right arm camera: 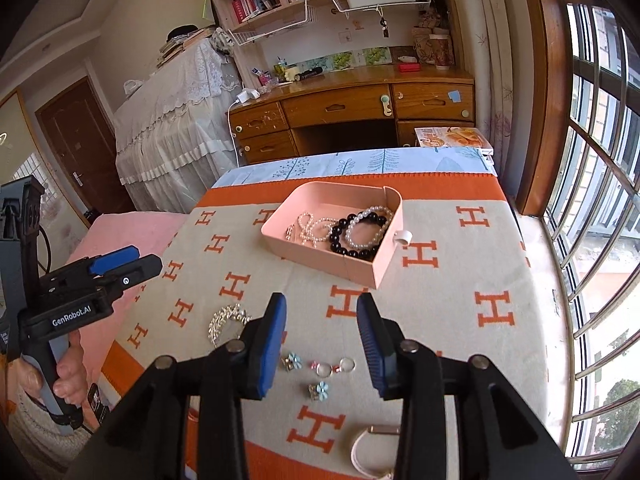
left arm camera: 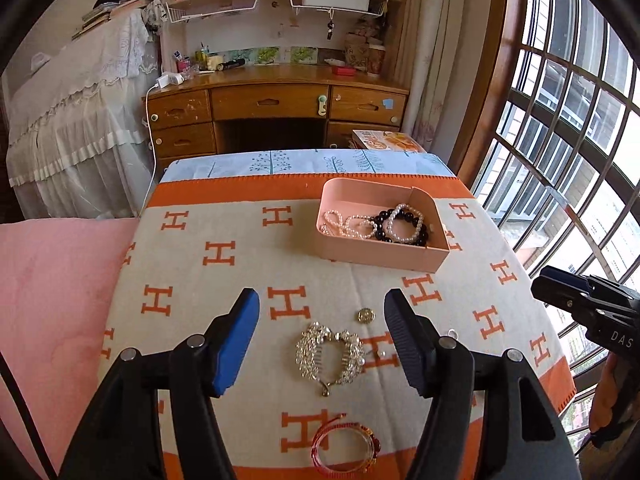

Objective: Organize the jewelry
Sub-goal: 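Withdraw both tools from the box toward the red bangle and watch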

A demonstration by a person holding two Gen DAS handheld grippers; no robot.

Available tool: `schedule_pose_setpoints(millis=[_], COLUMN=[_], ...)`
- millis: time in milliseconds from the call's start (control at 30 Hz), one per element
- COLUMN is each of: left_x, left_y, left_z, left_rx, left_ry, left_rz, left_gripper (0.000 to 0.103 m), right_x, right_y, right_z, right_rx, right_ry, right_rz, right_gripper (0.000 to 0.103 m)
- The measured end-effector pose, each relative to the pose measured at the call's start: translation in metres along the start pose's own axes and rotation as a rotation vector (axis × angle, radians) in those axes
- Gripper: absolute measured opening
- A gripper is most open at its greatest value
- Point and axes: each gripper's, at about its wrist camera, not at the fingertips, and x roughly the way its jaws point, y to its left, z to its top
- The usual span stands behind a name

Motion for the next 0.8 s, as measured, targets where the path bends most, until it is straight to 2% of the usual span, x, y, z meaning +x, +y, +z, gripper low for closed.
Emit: schedule_pose_setpoints(millis=[233,467,667,800], left_x=[-0.005,0.017,0.035,0.049], left_y=[0.013,0.03,0.035,0.032], left_z=[-0.044,-0.081,-0.099,-0.106], left_rx=[-0.024,-0.066,-0.073,-0.058], left_ry=[0.053,0.156,0.221,0.26], left_rz=[0.028,0.047,0.032,0.009], left_gripper=[0.064,0.064,0.064,0.064], right_x=[-0.016,-0.007,0.002,0.011], right_y=[-0.011,-0.049,-0.082,-0.083], right_z=[-0.04,-0.075,-0.104,-0.109], right_rx=[0.036,0.204,0.355,0.355], right_ry=[0.018,0.13,0.194,0.213], right_rz=[-0.039,-0.135,-0.16,-0.161], right_gripper=[0.037,0.037,0.037,0.037])
